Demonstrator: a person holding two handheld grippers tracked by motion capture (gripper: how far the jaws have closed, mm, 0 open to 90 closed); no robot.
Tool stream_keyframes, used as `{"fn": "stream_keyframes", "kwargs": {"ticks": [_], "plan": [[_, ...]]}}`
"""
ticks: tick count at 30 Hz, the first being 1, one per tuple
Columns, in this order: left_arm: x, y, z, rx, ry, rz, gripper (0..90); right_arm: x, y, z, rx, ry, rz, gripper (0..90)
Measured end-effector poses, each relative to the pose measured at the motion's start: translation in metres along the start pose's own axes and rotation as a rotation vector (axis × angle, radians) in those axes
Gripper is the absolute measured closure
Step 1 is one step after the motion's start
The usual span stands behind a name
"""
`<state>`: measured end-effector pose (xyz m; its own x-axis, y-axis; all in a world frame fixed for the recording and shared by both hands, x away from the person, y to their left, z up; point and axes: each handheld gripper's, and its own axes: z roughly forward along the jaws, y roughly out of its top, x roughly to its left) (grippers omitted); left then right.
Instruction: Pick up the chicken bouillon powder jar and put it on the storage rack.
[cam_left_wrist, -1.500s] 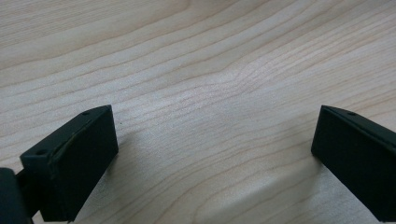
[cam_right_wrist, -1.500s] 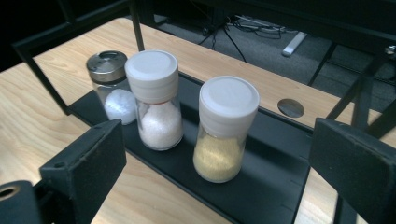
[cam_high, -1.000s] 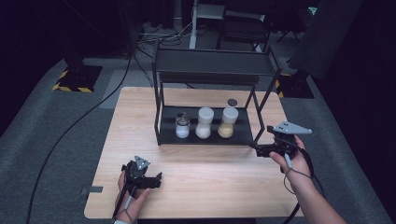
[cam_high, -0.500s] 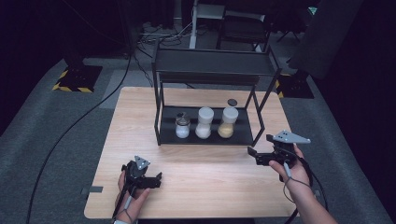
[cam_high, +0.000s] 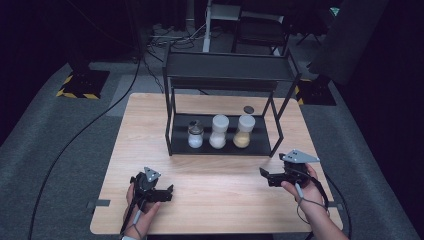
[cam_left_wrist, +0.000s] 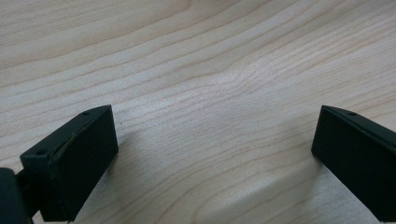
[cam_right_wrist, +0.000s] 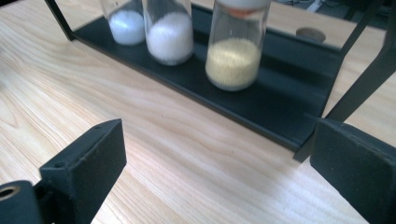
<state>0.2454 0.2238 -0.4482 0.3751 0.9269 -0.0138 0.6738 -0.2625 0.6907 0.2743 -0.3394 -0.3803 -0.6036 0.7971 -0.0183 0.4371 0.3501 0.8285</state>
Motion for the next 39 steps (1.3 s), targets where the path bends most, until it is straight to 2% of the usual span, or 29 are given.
{"fn": "stream_keyframes", "kwargs": {"ticks": [7, 18, 25, 35, 39], "plan": [[0.0, 0.0, 0.0, 0.002, -0.001, 0.002, 0.4, -0.003, -0.017, 0.011, 0.026, 0.01, 0.023, 2.9], [0.0, 0.0, 0.0, 0.002, -0.001, 0.002, 0.4, -0.006, -0.037, 0.019, 0.061, -0.023, 0.051, 2.9], [0.0, 0.0, 0.0, 0.002, -0.001, 0.002, 0.4, -0.009, -0.047, 0.022, 0.07, -0.031, 0.072, 2.9], [0.0, 0.0, 0.0, 0.002, -0.001, 0.002, 0.4, -0.011, -0.059, 0.028, 0.105, -0.052, 0.07, 2.9], [0.0, 0.0, 0.0, 0.002, -0.001, 0.002, 0.4, -0.012, -0.063, 0.03, 0.108, -0.056, 0.083, 2.9]]}}
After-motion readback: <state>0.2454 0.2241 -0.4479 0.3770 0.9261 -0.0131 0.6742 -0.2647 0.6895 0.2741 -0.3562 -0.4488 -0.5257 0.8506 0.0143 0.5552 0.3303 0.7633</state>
